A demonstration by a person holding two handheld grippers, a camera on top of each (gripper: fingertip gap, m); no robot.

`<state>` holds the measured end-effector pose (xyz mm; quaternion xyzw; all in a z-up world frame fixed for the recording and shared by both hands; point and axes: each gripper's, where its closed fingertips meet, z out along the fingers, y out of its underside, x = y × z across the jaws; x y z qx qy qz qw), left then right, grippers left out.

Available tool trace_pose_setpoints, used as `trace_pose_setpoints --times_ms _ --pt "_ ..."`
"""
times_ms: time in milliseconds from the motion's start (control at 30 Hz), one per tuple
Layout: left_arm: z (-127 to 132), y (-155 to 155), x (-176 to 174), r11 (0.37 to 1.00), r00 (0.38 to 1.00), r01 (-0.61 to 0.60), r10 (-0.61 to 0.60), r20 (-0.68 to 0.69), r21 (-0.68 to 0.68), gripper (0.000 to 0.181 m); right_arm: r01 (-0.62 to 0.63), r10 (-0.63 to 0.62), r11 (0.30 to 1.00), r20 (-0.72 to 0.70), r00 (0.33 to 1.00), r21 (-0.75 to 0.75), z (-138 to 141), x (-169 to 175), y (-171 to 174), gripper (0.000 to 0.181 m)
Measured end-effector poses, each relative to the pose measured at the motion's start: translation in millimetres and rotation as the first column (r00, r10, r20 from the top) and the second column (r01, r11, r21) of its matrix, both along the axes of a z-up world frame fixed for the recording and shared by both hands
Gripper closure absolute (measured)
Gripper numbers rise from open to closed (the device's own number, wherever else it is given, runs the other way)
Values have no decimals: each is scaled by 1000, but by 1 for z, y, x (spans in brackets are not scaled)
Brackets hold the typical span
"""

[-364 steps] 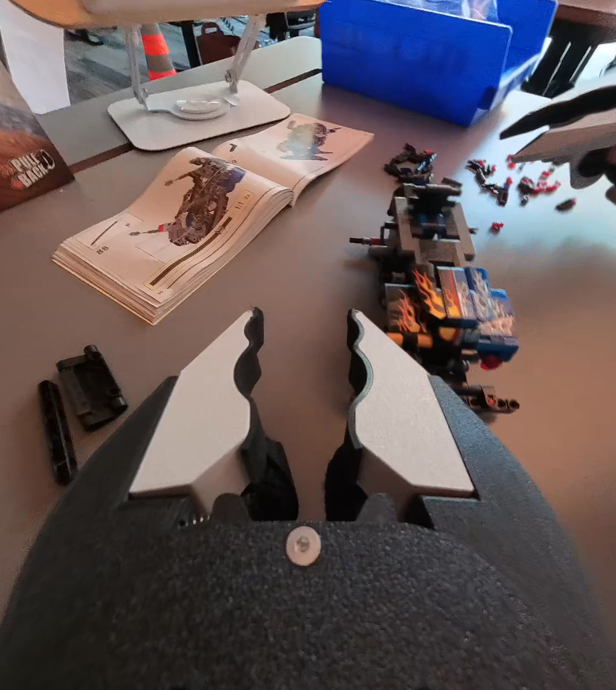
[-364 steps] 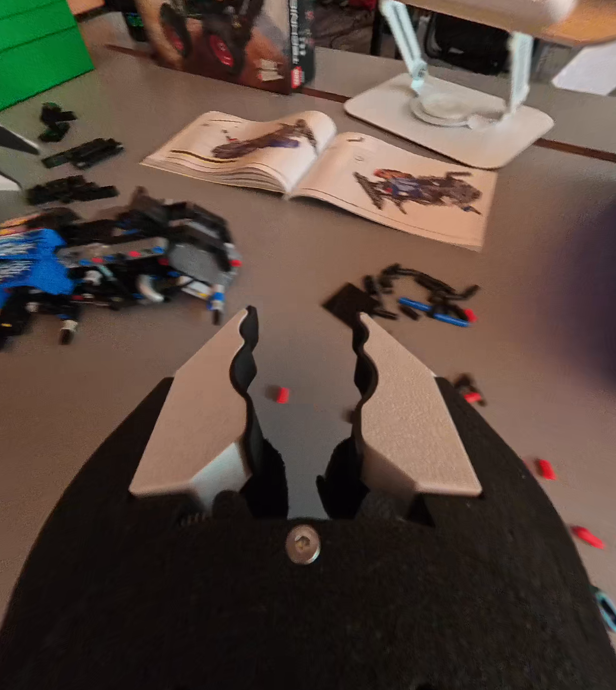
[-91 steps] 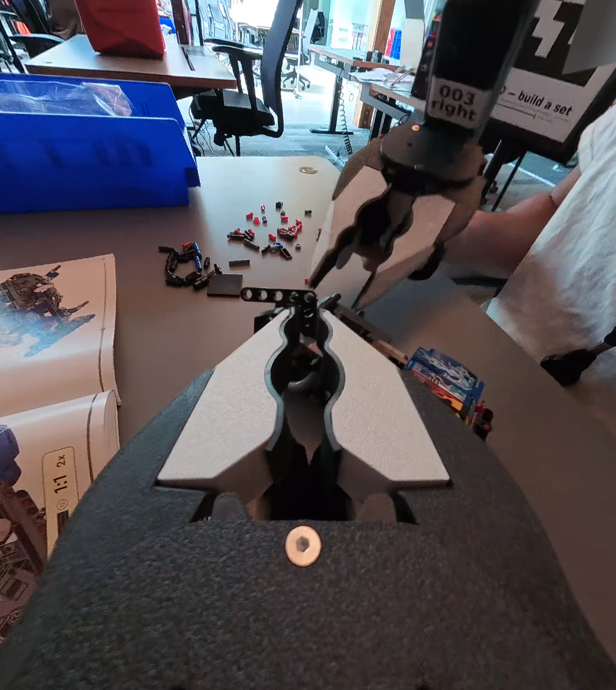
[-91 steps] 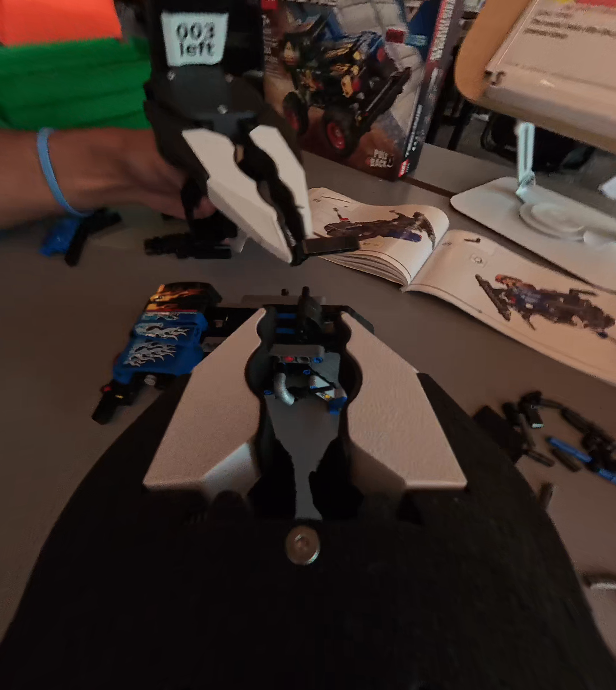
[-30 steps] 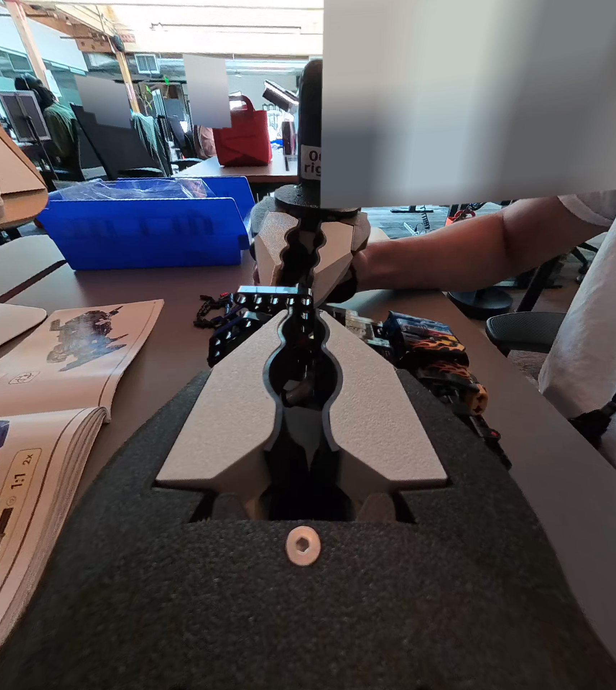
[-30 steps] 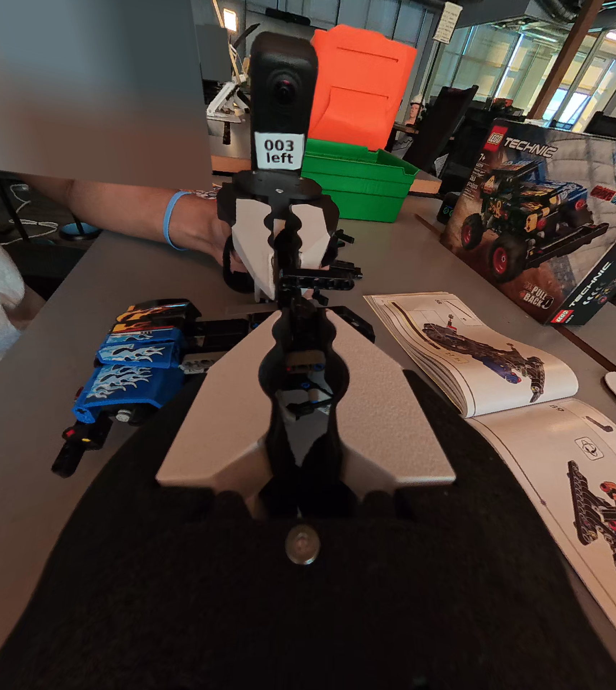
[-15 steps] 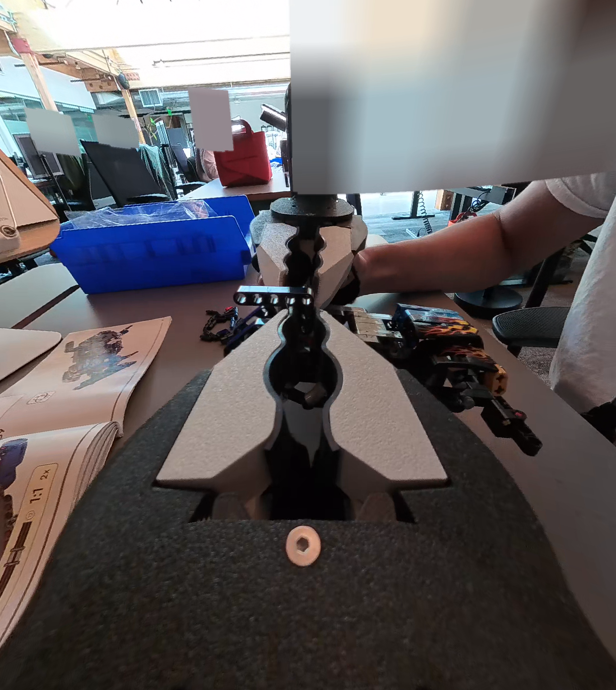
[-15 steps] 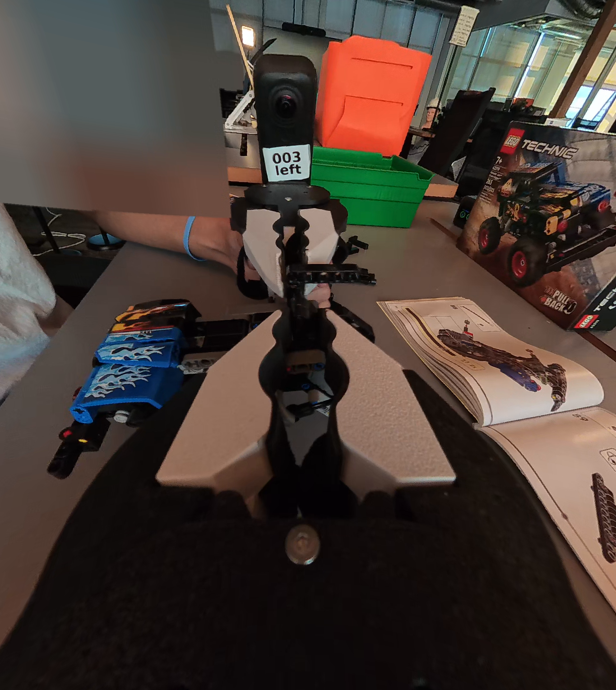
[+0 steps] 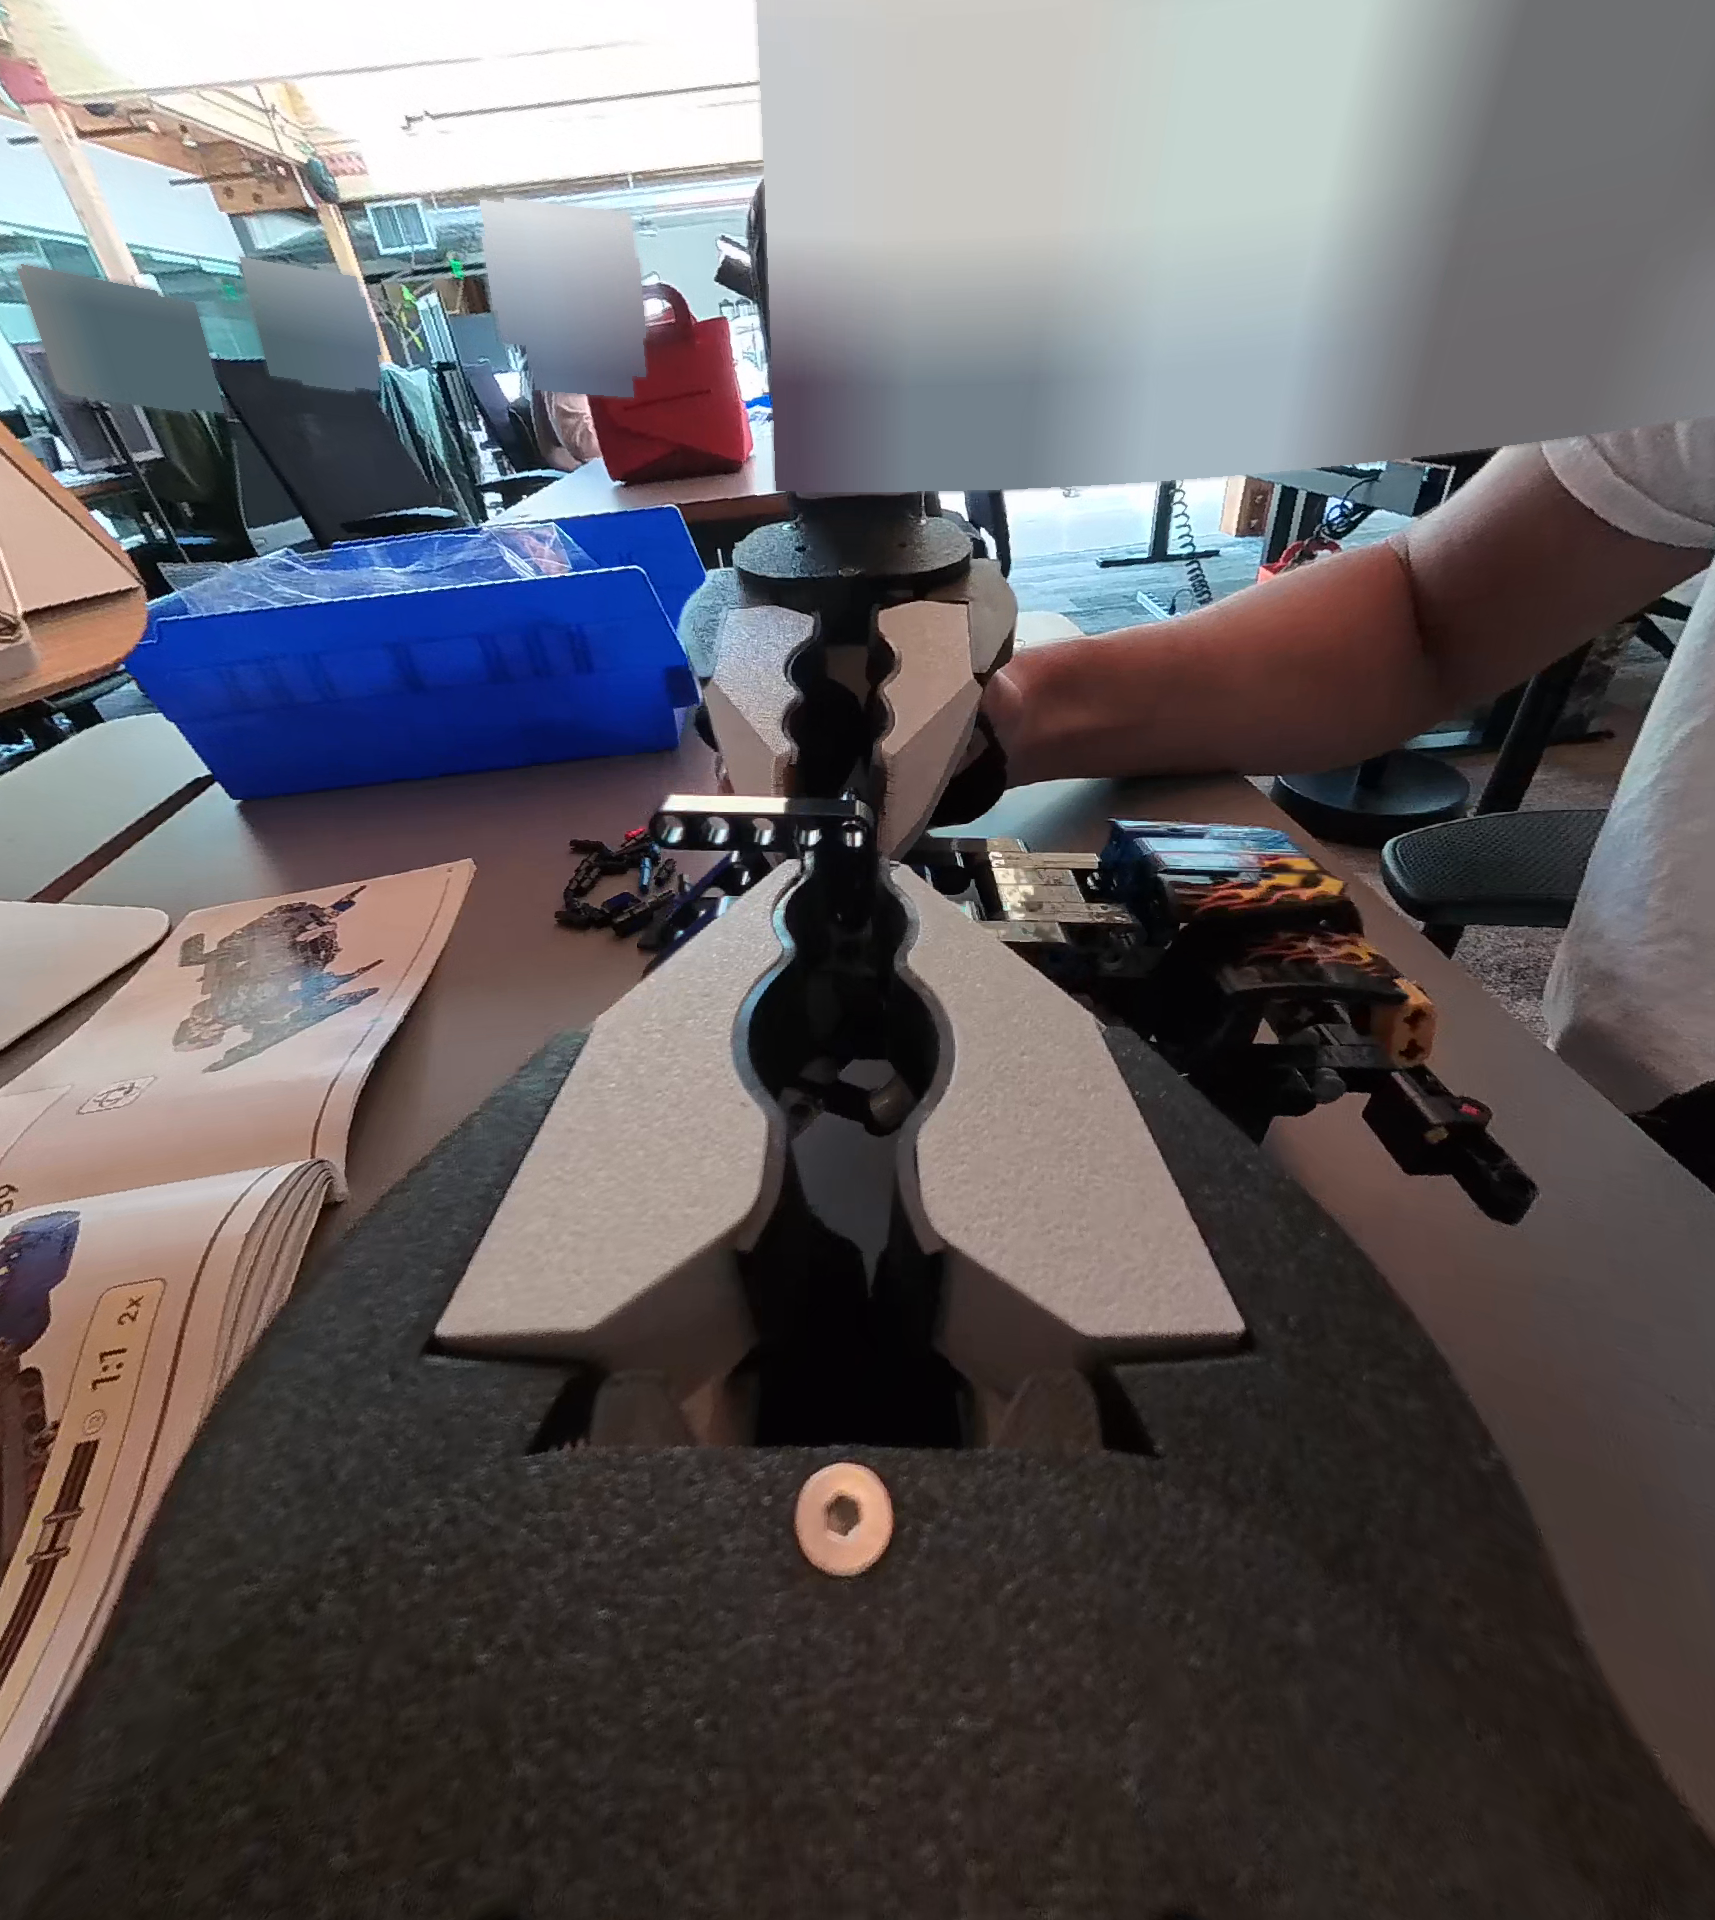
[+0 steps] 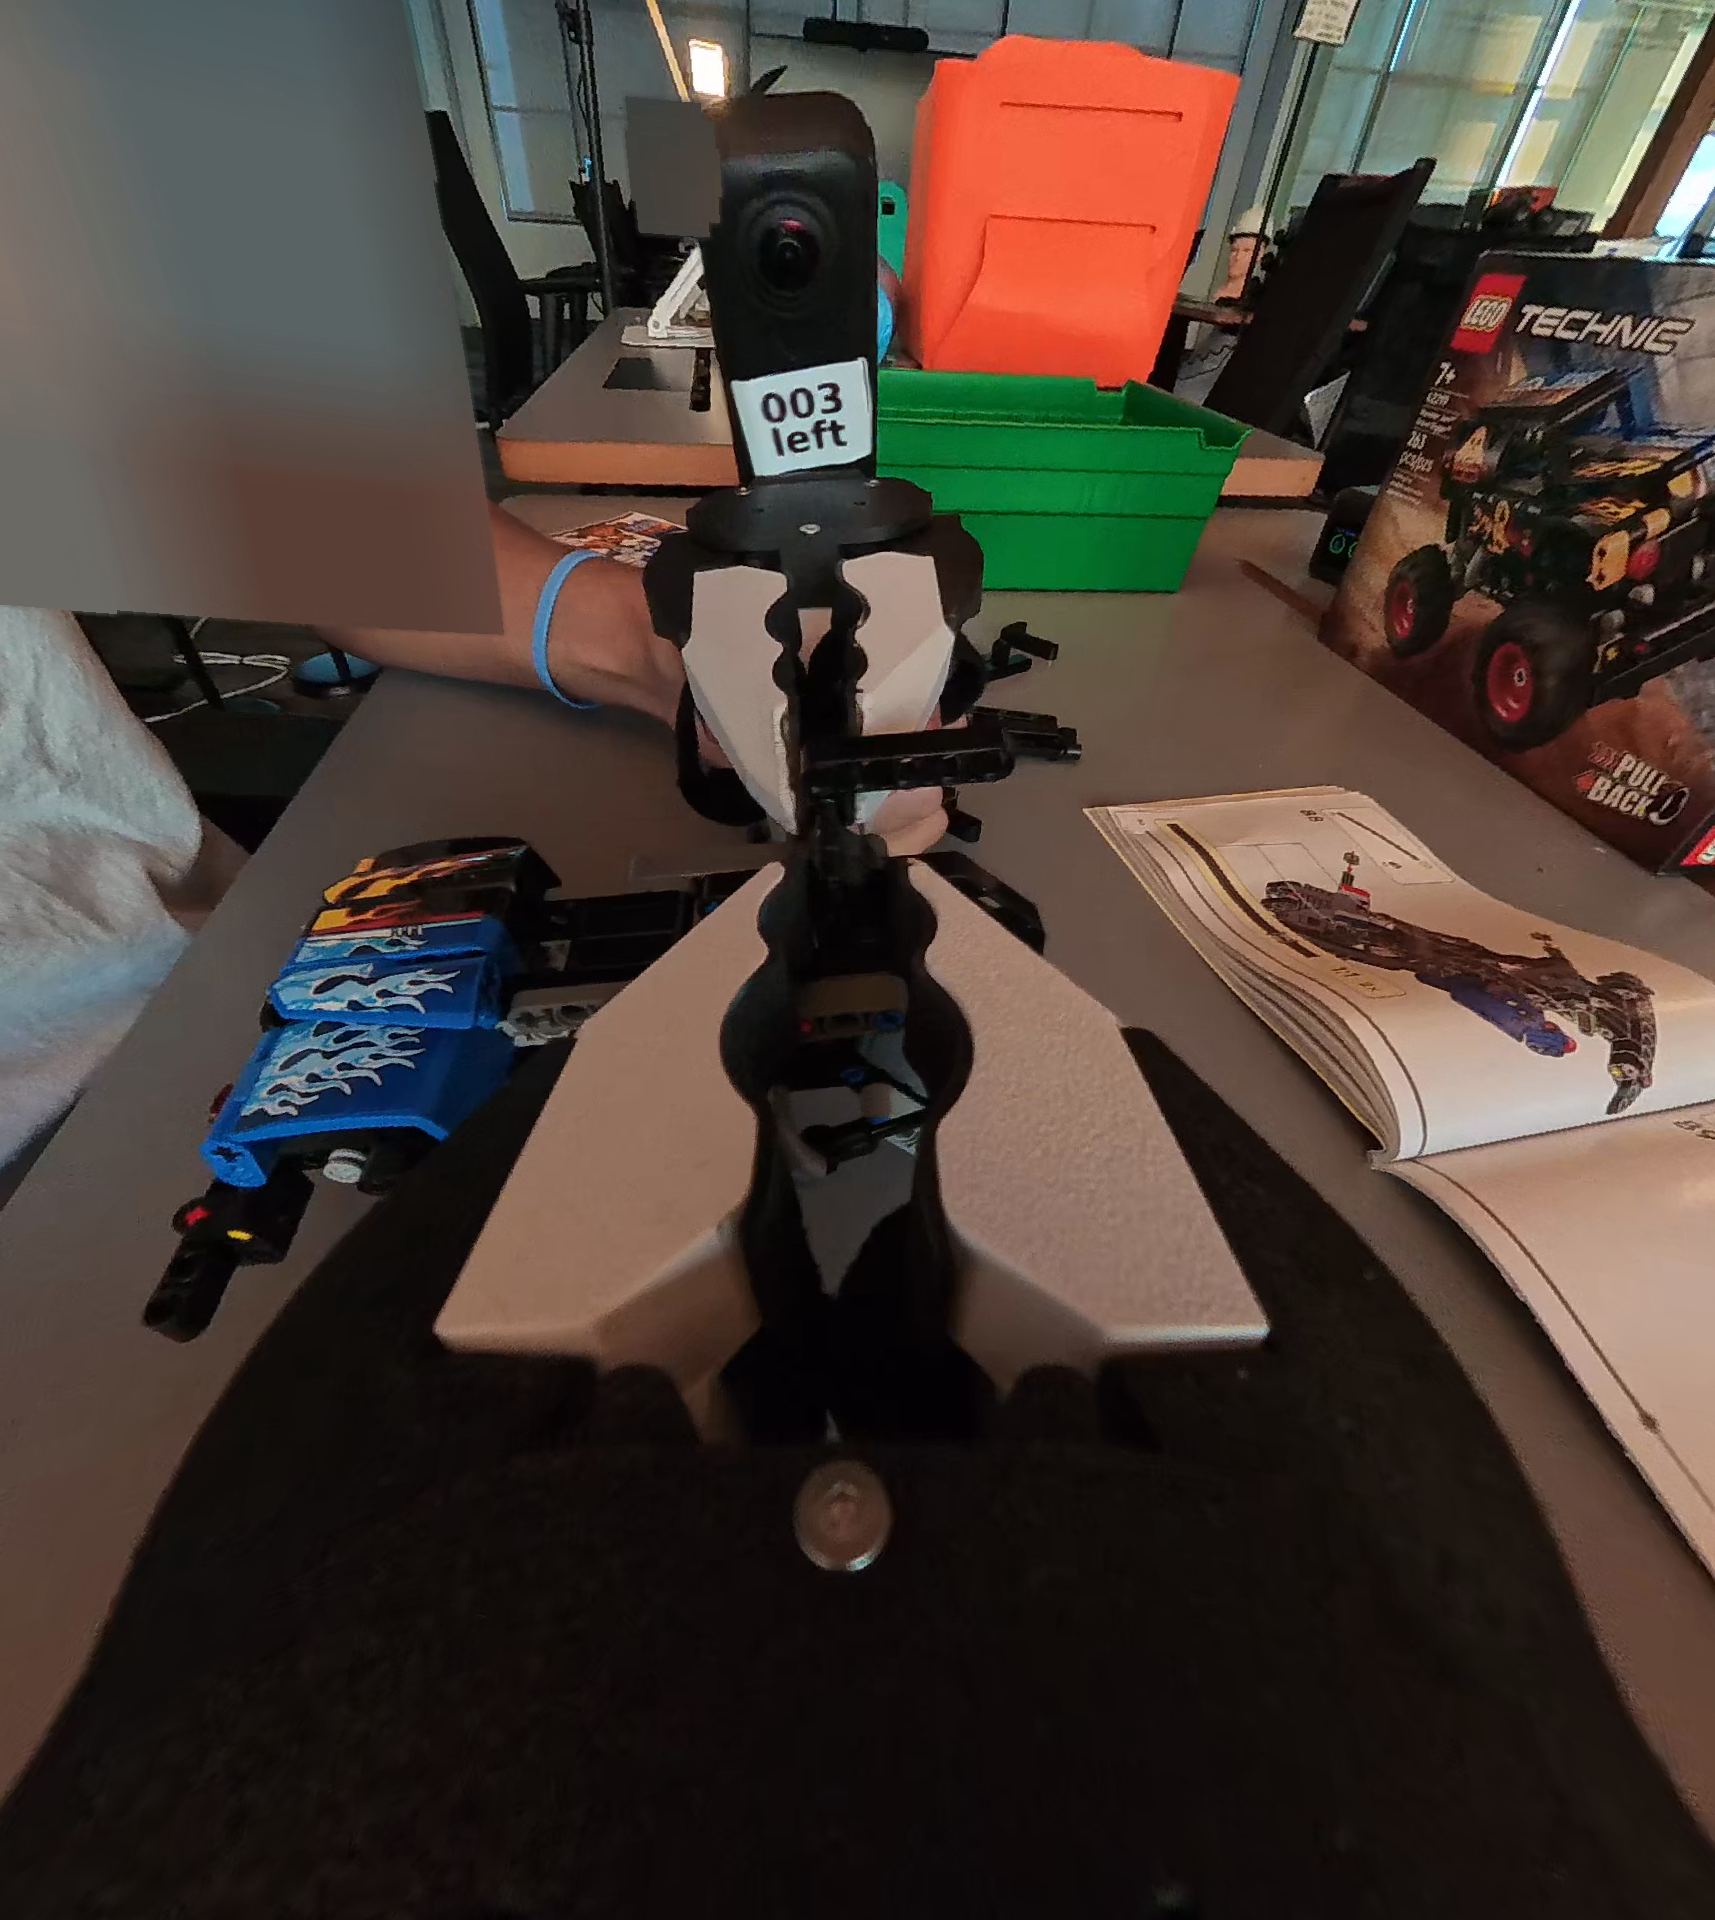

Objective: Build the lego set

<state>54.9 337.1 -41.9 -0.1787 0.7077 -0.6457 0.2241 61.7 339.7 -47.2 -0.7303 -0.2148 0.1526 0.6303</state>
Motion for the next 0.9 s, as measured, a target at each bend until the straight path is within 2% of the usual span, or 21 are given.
trace_pose_setpoints --times_ms 33,267,400,700,900 --pt "0 -1 -1 1000 1000 8 -8 0 1 175 -6 6 1000 0 1000 -2 0 -1 0 167" --pt "0 0 4 1000 1000 -21 20 -23 -20 175 25 -25 1000 -4 1000 -9 -1 3 1 164" --pt "8 -3 1 995 999 8 -12 -38 -95 176 -11 11 1000 -67 998 -3 4 0 -1 169" --pt "11 -8 0 993 999 11 -14 -31 -120 176 -35 34 999 -89 995 -14 4 -5 1 168" --pt "-3 -7 2 1000 1000 -7 7 -23 11 176 -19 18 998 -19 1000 -53 -8 -4 1 168"
